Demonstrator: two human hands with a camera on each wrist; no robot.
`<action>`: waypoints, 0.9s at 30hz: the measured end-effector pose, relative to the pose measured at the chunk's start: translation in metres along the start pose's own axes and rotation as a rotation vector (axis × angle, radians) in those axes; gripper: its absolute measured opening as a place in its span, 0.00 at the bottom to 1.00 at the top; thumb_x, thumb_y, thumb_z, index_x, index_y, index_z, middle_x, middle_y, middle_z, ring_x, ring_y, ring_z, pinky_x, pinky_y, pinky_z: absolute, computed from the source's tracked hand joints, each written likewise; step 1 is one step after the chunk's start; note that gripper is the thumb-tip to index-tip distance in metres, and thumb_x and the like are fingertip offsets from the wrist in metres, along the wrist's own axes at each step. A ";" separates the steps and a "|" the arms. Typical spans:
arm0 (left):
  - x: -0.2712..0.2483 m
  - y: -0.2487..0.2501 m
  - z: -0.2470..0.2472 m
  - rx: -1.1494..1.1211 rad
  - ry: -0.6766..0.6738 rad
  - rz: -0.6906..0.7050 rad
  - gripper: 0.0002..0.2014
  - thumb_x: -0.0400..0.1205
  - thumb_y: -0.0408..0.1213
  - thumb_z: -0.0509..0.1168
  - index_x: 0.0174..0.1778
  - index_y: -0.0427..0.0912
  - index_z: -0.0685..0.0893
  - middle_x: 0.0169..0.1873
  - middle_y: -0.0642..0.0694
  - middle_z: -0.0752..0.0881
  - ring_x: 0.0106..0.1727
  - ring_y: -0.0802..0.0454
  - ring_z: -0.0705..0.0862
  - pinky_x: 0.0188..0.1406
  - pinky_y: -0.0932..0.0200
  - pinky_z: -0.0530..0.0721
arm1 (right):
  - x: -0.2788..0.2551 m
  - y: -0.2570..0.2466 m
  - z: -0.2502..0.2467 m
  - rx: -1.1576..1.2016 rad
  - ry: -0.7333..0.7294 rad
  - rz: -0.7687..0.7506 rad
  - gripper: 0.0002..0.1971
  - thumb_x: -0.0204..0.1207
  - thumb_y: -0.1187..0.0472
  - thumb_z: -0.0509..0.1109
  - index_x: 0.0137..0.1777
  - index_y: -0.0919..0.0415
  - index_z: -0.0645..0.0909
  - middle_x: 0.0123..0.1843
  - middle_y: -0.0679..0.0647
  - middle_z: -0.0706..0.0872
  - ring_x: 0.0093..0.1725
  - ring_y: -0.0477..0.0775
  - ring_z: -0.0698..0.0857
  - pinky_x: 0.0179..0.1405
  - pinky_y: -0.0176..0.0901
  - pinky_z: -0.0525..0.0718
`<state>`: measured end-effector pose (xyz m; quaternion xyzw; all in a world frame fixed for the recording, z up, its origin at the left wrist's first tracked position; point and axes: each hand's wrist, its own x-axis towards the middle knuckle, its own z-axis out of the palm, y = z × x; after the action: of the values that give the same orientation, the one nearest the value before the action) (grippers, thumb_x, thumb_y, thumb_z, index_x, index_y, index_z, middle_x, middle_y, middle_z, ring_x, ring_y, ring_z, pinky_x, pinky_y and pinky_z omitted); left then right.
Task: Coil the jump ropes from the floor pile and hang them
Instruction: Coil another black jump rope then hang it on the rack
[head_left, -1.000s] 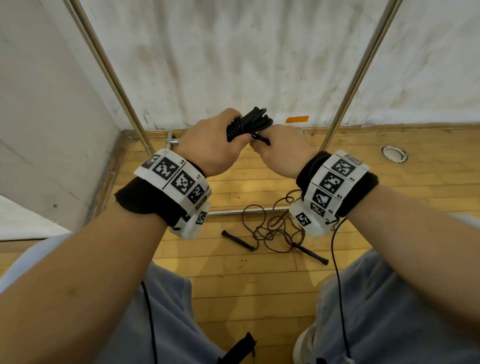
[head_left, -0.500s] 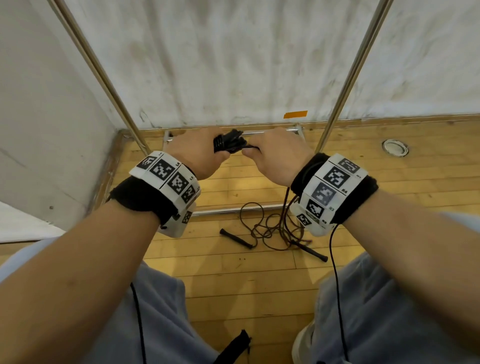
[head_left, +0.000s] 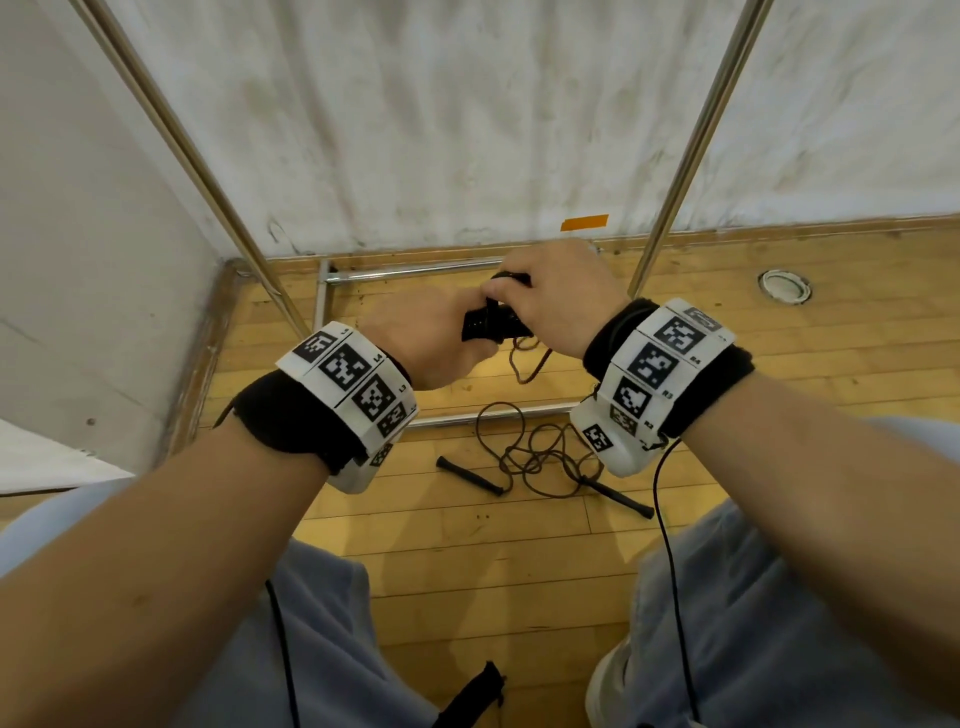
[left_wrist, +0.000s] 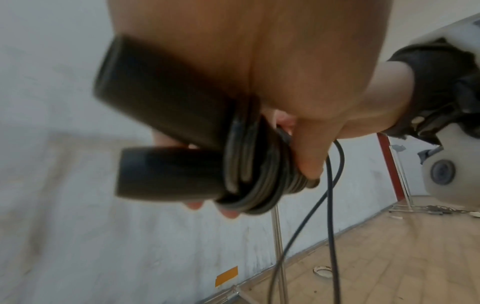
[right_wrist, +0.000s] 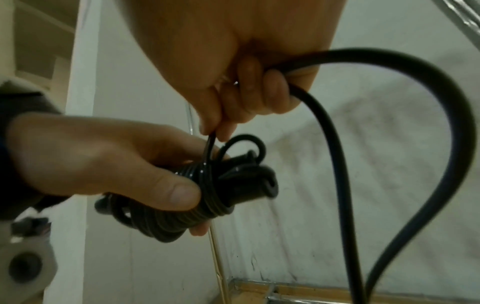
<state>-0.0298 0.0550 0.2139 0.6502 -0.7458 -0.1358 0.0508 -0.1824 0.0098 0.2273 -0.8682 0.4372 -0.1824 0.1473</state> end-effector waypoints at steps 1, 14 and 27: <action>-0.002 0.001 0.000 -0.030 0.013 0.012 0.18 0.79 0.56 0.64 0.63 0.57 0.78 0.45 0.52 0.87 0.44 0.48 0.84 0.44 0.47 0.85 | 0.001 0.000 0.000 0.053 0.009 0.018 0.14 0.81 0.51 0.62 0.35 0.53 0.80 0.29 0.43 0.75 0.30 0.42 0.73 0.28 0.32 0.63; -0.014 0.006 -0.013 -0.246 0.257 0.165 0.15 0.77 0.56 0.65 0.54 0.55 0.86 0.31 0.57 0.84 0.34 0.56 0.83 0.33 0.56 0.80 | 0.009 0.013 -0.016 0.892 -0.030 0.308 0.05 0.76 0.59 0.72 0.39 0.54 0.85 0.31 0.47 0.84 0.31 0.48 0.81 0.31 0.38 0.78; -0.014 0.007 -0.022 -0.583 0.373 -0.020 0.13 0.81 0.50 0.64 0.53 0.45 0.81 0.38 0.42 0.87 0.39 0.43 0.86 0.41 0.38 0.85 | 0.005 -0.001 0.007 1.063 -0.005 0.306 0.14 0.83 0.65 0.59 0.34 0.61 0.76 0.22 0.48 0.75 0.20 0.48 0.65 0.20 0.39 0.61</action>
<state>-0.0288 0.0664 0.2386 0.6294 -0.6470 -0.2224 0.3686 -0.1759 0.0064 0.2222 -0.6011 0.4058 -0.3524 0.5914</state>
